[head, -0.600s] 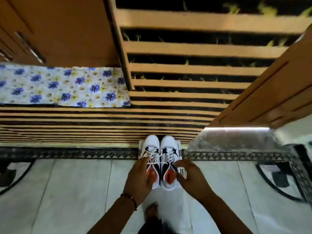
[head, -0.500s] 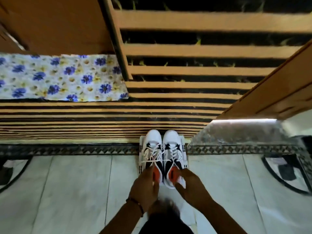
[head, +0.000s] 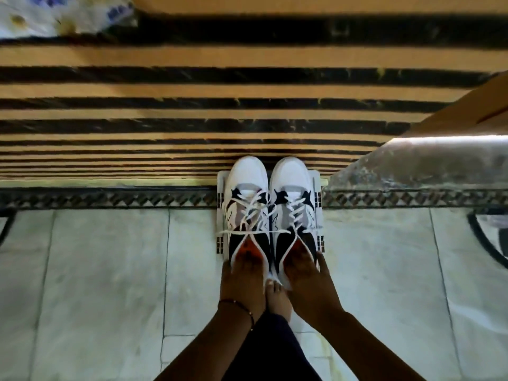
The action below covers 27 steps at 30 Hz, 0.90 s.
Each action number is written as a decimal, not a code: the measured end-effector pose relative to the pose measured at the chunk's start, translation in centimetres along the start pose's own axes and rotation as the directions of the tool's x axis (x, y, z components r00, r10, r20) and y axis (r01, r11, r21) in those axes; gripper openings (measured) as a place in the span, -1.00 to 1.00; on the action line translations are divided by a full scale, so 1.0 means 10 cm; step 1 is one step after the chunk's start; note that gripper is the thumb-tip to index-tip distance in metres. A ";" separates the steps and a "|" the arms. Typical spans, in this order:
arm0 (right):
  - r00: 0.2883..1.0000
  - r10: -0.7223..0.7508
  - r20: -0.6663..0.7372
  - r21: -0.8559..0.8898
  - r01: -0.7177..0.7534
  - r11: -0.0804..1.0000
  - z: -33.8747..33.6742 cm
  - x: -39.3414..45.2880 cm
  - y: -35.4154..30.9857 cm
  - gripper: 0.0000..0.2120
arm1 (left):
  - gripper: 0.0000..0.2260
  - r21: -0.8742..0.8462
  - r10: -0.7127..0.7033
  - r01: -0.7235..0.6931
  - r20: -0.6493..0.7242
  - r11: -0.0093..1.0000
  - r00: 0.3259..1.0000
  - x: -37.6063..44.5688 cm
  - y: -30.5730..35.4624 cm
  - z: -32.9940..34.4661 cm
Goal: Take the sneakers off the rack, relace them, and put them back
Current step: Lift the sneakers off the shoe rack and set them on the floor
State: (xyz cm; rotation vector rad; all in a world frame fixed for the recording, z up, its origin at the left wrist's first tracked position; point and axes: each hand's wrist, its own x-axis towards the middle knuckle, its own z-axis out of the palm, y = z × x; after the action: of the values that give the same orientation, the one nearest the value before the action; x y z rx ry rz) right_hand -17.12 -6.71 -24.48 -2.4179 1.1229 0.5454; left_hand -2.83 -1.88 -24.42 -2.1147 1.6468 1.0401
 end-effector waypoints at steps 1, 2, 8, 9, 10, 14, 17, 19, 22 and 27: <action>1.000 -0.002 -0.004 -0.017 0.002 1.000 0.06 0.03 -0.01 -0.36 | -0.41 0.026 -0.019 0.019 -0.006 0.999 1.000 0.05 0.02 0.04; 1.000 0.005 -0.013 -0.034 -0.005 0.999 0.09 0.04 -0.02 -0.38 | -0.41 0.044 -0.034 0.034 -0.002 0.998 0.999 0.08 0.04 0.09; 0.995 0.031 -0.095 -0.050 -0.036 0.998 0.13 0.00 0.00 -0.43 | -0.30 0.138 -0.074 0.092 -0.133 0.986 0.988 0.04 0.11 0.23; 0.994 0.027 -0.106 -0.049 -0.032 0.998 0.12 0.00 0.02 -0.44 | -0.29 0.138 -0.060 0.081 -0.151 0.987 0.987 0.03 0.12 0.24; 0.993 0.025 -0.117 -0.044 -0.030 0.999 0.10 0.00 0.04 -0.45 | -0.29 0.129 -0.053 0.077 -0.177 0.989 0.983 0.03 0.13 0.24; 0.963 -0.016 -0.270 -0.048 0.003 0.999 0.16 -0.01 0.07 -0.55 | -0.44 0.167 0.008 0.031 -0.226 0.985 0.974 -0.03 0.19 0.23; 0.940 -0.049 -0.339 -0.064 0.029 0.998 0.28 -0.06 0.08 -0.54 | -0.45 0.153 0.005 0.040 -0.281 0.987 0.960 -0.09 0.24 0.25; 0.937 -0.049 -0.345 -0.062 0.029 0.998 0.37 -0.11 0.06 -0.54 | -0.46 0.174 0.017 0.038 -0.302 0.984 0.953 -0.15 0.24 0.31; 0.936 -0.045 -0.349 -0.028 0.037 0.999 0.52 -0.26 -0.03 -0.55 | -0.49 0.229 0.046 0.031 -0.321 0.973 0.946 -0.29 0.20 0.51; 0.951 -0.048 -0.306 -0.009 0.048 0.999 0.67 -0.69 -0.22 -0.40 | -0.37 0.159 0.023 0.035 -0.349 0.987 0.937 -0.69 0.14 0.84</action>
State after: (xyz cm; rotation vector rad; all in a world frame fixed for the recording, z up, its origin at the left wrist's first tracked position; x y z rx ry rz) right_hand -20.69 2.40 -26.11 -2.5851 1.1785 0.1558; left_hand -7.98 7.75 -25.44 -2.2880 1.8057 0.5220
